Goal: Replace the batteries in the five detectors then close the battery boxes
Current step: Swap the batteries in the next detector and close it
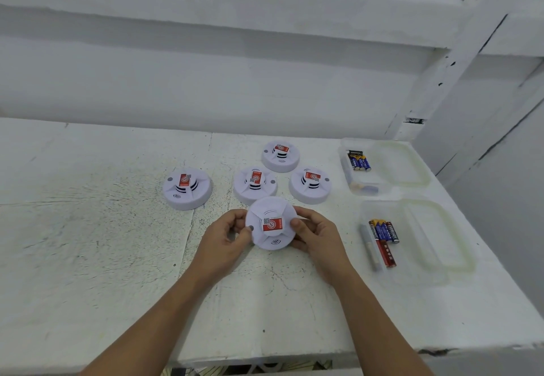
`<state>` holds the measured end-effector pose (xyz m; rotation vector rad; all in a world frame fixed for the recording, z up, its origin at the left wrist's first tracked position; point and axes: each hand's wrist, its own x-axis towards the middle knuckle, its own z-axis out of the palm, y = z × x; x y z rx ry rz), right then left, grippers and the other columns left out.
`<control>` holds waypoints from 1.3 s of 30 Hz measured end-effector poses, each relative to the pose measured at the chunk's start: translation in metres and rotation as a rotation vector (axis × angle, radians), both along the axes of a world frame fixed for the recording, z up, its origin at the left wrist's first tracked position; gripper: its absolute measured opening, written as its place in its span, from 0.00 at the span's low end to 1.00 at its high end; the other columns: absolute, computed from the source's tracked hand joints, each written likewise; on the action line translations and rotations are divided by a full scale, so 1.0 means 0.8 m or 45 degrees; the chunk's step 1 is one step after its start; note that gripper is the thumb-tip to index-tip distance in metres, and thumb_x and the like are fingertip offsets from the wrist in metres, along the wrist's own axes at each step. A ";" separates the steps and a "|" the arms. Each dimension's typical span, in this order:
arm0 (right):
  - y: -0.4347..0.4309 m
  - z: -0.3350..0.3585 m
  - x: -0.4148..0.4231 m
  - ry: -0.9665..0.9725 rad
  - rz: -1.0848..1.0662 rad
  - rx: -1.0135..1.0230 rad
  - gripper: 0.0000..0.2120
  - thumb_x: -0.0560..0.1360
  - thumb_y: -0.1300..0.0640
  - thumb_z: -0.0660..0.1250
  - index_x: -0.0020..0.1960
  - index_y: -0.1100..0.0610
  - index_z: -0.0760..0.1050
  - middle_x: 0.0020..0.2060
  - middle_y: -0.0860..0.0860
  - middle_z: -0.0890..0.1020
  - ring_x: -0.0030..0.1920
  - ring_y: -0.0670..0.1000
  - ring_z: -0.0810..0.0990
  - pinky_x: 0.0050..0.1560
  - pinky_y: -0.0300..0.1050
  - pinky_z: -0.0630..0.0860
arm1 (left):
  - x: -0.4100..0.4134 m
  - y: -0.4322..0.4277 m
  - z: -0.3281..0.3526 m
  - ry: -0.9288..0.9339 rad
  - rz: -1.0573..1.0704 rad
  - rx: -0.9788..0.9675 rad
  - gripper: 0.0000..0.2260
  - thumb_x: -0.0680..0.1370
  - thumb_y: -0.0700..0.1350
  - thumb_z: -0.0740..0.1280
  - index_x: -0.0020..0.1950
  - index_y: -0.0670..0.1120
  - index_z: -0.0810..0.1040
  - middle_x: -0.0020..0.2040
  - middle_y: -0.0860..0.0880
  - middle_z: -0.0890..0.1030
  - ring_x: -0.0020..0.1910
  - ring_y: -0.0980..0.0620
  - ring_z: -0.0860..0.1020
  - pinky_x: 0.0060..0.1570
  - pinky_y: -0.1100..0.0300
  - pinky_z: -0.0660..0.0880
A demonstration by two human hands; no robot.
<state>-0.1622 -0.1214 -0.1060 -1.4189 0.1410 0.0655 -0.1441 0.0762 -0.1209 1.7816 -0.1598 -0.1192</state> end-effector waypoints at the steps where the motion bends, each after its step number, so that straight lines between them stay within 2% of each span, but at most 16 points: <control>1: 0.000 0.000 0.000 0.000 -0.002 -0.004 0.12 0.77 0.60 0.65 0.60 0.55 0.76 0.49 0.54 0.85 0.50 0.53 0.84 0.46 0.43 0.81 | 0.000 0.000 0.000 0.003 0.001 0.000 0.10 0.77 0.41 0.65 0.54 0.55 0.78 0.45 0.51 0.83 0.46 0.52 0.80 0.48 0.59 0.77; 4: 0.000 -0.001 0.000 -0.002 -0.006 -0.014 0.12 0.77 0.59 0.65 0.60 0.55 0.76 0.49 0.54 0.85 0.50 0.54 0.84 0.46 0.44 0.81 | -0.001 0.000 0.001 0.005 0.001 0.006 0.11 0.77 0.40 0.65 0.54 0.55 0.78 0.46 0.51 0.83 0.46 0.53 0.80 0.48 0.59 0.76; 9: 0.000 -0.002 0.000 -0.011 -0.006 -0.017 0.11 0.77 0.59 0.65 0.59 0.54 0.77 0.49 0.54 0.85 0.50 0.54 0.84 0.46 0.44 0.81 | -0.001 0.000 0.001 0.012 -0.005 0.006 0.11 0.73 0.48 0.64 0.55 0.55 0.79 0.46 0.50 0.83 0.47 0.49 0.80 0.50 0.51 0.77; 14: 0.001 -0.004 0.000 -0.014 -0.018 -0.054 0.11 0.76 0.58 0.65 0.58 0.52 0.77 0.49 0.53 0.85 0.50 0.53 0.84 0.48 0.46 0.81 | -0.001 -0.001 0.000 0.014 -0.006 0.022 0.12 0.73 0.49 0.64 0.55 0.56 0.78 0.46 0.50 0.83 0.47 0.49 0.80 0.52 0.48 0.77; 19: 0.000 -0.006 0.001 -0.015 -0.019 -0.050 0.11 0.77 0.59 0.65 0.59 0.54 0.77 0.50 0.54 0.85 0.50 0.54 0.84 0.50 0.49 0.81 | -0.001 -0.001 0.004 0.013 -0.018 -0.011 0.13 0.71 0.51 0.65 0.55 0.55 0.79 0.45 0.49 0.83 0.46 0.48 0.80 0.50 0.51 0.77; 23: 0.000 -0.008 0.001 -0.014 -0.017 -0.055 0.13 0.77 0.59 0.65 0.61 0.56 0.76 0.51 0.55 0.84 0.51 0.54 0.84 0.50 0.49 0.81 | -0.001 -0.002 0.006 0.014 -0.022 -0.029 0.13 0.71 0.49 0.66 0.55 0.55 0.79 0.44 0.48 0.83 0.46 0.48 0.80 0.49 0.53 0.77; 31: 0.000 -0.009 0.001 -0.016 -0.022 -0.064 0.11 0.77 0.59 0.65 0.60 0.55 0.77 0.51 0.55 0.84 0.52 0.54 0.84 0.50 0.49 0.81 | -0.002 -0.001 0.005 -0.002 -0.027 -0.037 0.16 0.68 0.56 0.65 0.54 0.56 0.79 0.44 0.49 0.83 0.46 0.48 0.80 0.48 0.54 0.78; 34: 0.001 -0.009 0.000 -0.015 -0.024 -0.073 0.11 0.77 0.59 0.65 0.59 0.54 0.77 0.50 0.54 0.85 0.51 0.54 0.84 0.50 0.49 0.81 | -0.002 -0.001 0.006 -0.005 -0.022 -0.037 0.13 0.70 0.52 0.66 0.54 0.55 0.79 0.44 0.49 0.83 0.46 0.48 0.80 0.47 0.56 0.77; 36: 0.001 -0.009 0.000 -0.017 -0.024 -0.077 0.11 0.77 0.59 0.65 0.59 0.54 0.77 0.50 0.54 0.85 0.51 0.54 0.84 0.49 0.48 0.81 | -0.001 -0.001 0.006 -0.005 -0.021 -0.041 0.13 0.71 0.51 0.66 0.54 0.54 0.79 0.44 0.49 0.83 0.45 0.48 0.80 0.47 0.56 0.77; 39: 0.001 -0.007 0.000 -0.021 -0.023 -0.066 0.11 0.77 0.60 0.64 0.59 0.54 0.77 0.49 0.54 0.85 0.51 0.54 0.84 0.49 0.47 0.81 | 0.000 -0.001 0.004 -0.005 -0.024 -0.051 0.15 0.68 0.55 0.67 0.54 0.54 0.80 0.43 0.49 0.83 0.45 0.47 0.80 0.48 0.53 0.77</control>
